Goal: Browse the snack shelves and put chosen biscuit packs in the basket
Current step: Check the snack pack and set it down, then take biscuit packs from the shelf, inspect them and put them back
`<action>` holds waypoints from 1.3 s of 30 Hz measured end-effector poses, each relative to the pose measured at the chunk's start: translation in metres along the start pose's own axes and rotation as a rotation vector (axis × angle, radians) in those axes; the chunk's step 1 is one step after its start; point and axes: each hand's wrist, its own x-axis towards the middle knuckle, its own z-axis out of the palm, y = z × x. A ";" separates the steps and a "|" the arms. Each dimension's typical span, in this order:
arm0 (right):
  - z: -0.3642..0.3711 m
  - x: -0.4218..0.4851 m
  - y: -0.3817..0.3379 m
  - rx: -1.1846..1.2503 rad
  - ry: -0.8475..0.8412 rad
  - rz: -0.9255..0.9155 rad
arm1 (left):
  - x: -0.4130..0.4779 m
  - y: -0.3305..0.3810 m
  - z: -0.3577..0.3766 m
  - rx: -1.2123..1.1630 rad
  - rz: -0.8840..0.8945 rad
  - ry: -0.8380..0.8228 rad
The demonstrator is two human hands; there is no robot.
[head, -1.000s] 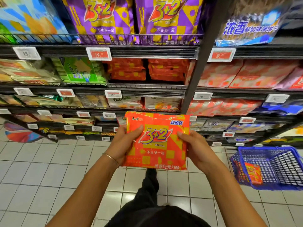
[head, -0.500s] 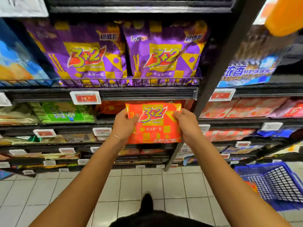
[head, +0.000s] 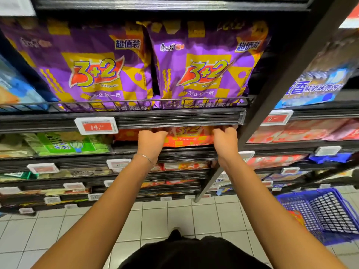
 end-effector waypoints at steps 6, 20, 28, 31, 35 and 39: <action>0.003 -0.003 0.029 0.066 -0.047 -0.030 | 0.002 -0.027 -0.004 0.025 0.049 -0.070; -0.069 -0.040 0.104 0.090 -0.016 0.211 | -0.079 -0.060 0.031 0.364 0.350 0.071; -0.147 0.022 0.058 0.079 0.130 -0.065 | -0.150 -0.066 0.090 0.478 0.552 -0.088; -0.169 0.036 0.038 -0.099 0.159 -0.236 | -0.166 -0.058 0.119 0.407 0.540 -0.190; -0.191 0.060 0.032 -0.210 0.069 -0.272 | -0.173 -0.039 0.158 0.422 0.533 -0.401; -0.203 0.082 0.036 -0.326 -0.048 -0.266 | -0.162 -0.023 0.194 0.430 0.443 -0.516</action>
